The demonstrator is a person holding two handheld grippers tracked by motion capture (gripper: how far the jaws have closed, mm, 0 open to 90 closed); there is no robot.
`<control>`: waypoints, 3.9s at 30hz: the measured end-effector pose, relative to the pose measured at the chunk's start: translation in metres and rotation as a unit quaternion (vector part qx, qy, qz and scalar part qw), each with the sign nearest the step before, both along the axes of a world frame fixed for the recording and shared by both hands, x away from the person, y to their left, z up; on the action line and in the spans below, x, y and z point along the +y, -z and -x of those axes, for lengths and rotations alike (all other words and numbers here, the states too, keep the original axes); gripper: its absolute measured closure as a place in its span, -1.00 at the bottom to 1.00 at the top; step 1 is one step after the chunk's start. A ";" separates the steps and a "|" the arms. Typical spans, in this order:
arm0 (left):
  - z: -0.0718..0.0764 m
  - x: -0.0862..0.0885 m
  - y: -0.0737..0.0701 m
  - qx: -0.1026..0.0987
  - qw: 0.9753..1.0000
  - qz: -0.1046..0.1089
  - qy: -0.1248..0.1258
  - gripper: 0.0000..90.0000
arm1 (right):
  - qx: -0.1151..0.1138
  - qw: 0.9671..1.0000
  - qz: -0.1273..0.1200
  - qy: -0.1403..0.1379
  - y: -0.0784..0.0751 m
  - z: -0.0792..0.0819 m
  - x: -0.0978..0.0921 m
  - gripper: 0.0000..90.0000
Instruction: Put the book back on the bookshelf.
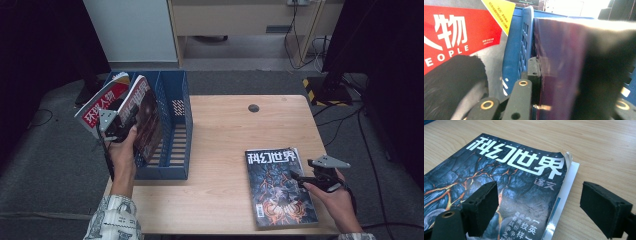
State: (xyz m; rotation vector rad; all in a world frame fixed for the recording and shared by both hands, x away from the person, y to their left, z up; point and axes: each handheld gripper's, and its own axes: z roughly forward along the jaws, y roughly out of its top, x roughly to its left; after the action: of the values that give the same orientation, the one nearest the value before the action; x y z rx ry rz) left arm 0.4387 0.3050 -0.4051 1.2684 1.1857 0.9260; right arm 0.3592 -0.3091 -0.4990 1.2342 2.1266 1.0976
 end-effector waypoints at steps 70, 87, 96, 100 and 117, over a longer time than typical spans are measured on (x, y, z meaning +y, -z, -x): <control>0.109 -0.042 0.047 0.063 0.990 -0.120 0.033 -0.31 | 0.009 1.000 -0.003 -0.005 -0.002 -0.002 0.000 -0.62; 0.111 -0.102 0.047 0.065 0.976 -0.165 0.128 -0.35 | 0.029 0.999 -0.010 -0.017 0.009 -0.007 -0.001 -0.42; 0.109 -0.113 0.050 0.072 0.973 -0.161 0.148 -0.38 | 0.047 0.998 -0.020 -0.024 0.016 -0.009 0.001 -0.55; 0.108 -0.113 0.051 0.076 0.973 -0.157 0.150 -0.38 | 0.055 0.998 -0.020 -0.027 0.017 -0.009 0.002 -0.57; 0.106 -0.121 0.052 0.080 0.969 -0.157 0.173 -0.40 | 0.061 0.997 -0.015 -0.037 0.020 -0.008 0.004 -0.60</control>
State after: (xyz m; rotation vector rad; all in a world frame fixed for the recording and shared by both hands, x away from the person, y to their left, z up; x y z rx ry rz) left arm 0.3325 0.1842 -0.4567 1.7692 0.9169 0.7814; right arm 0.3670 -0.3047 -0.5191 1.2757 2.2714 1.1140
